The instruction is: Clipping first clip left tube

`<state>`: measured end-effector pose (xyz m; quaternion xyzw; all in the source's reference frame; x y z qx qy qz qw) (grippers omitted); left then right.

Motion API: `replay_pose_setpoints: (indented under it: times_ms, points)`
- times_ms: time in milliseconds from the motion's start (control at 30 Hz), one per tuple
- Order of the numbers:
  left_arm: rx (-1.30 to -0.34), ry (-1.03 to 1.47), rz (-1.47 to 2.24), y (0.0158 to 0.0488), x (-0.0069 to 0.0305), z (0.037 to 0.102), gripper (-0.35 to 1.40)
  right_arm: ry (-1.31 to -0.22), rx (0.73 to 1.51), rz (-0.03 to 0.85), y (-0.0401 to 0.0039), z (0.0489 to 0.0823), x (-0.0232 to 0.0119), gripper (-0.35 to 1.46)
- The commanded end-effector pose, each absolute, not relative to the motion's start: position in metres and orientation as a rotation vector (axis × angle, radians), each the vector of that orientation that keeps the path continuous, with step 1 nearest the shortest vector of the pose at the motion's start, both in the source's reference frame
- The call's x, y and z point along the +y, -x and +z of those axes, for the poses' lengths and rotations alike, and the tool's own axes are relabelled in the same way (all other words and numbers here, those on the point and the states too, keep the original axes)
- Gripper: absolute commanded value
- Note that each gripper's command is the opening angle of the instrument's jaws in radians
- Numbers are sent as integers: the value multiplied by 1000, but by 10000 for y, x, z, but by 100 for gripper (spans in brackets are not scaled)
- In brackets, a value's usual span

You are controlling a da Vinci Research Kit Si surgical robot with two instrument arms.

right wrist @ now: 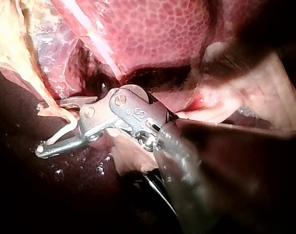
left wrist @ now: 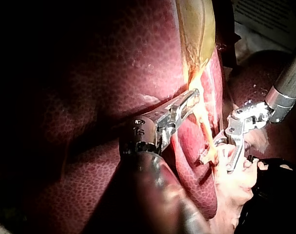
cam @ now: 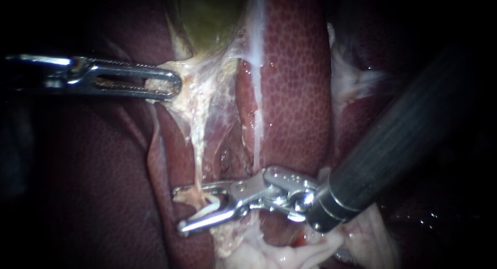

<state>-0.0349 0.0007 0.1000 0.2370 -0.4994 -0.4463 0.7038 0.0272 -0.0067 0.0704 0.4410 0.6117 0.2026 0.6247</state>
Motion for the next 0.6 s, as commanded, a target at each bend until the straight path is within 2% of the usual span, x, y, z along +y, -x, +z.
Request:
replay_pose_setpoints:
  times_ms: [33,300,333,400,433,467,600]
  points:
    - [-1111,-527,-993,349,7,1000,-35,-1013,1403,464,-272,704,-67,55]
    - [-1111,-527,-993,350,7,1000,-35,-1001,1403,473,-275,706,-69,54]
    - [-1111,-527,-993,350,7,1000,-35,-1005,1406,469,-274,707,-70,45]
    - [-1111,-527,-993,350,7,1000,-35,-1038,1395,442,-264,706,-71,4]
    - [-1111,-527,-993,350,7,1000,-35,-1022,1371,449,-260,705,-72,-25]
    - [-1111,-527,-993,350,7,1000,-35,-1022,1354,444,-260,705,-70,-35]
    - [-1111,-527,-993,350,7,1000,-35,-1017,1348,445,-262,709,-69,-35]
